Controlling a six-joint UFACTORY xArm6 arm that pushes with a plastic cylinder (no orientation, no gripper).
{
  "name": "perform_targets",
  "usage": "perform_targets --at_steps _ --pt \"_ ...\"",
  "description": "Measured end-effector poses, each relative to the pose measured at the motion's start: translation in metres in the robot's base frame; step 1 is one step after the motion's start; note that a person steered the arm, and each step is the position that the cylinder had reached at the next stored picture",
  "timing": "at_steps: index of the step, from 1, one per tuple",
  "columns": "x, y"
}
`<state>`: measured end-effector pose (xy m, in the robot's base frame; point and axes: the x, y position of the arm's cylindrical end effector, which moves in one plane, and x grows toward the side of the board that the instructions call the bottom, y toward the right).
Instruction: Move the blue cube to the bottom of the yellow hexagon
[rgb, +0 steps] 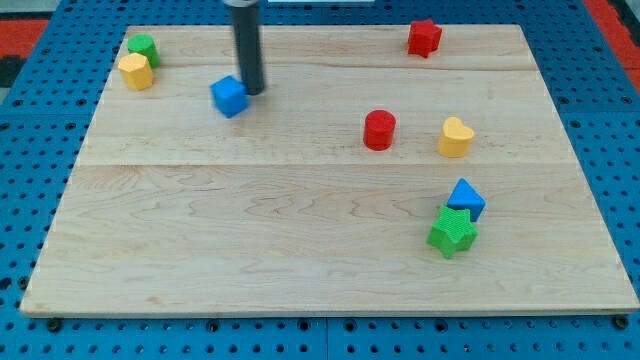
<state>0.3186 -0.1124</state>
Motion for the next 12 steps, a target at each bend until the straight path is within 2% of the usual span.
perform_targets --at_steps 1,2,4,6,8,9,10,12 --pt "0.023 0.005" --pt "0.042 -0.073" --pt "0.079 -0.136" --pt "0.021 -0.123" --pt "0.003 -0.123" --pt "0.020 -0.030" --pt "0.021 0.099" --pt "0.023 0.319"
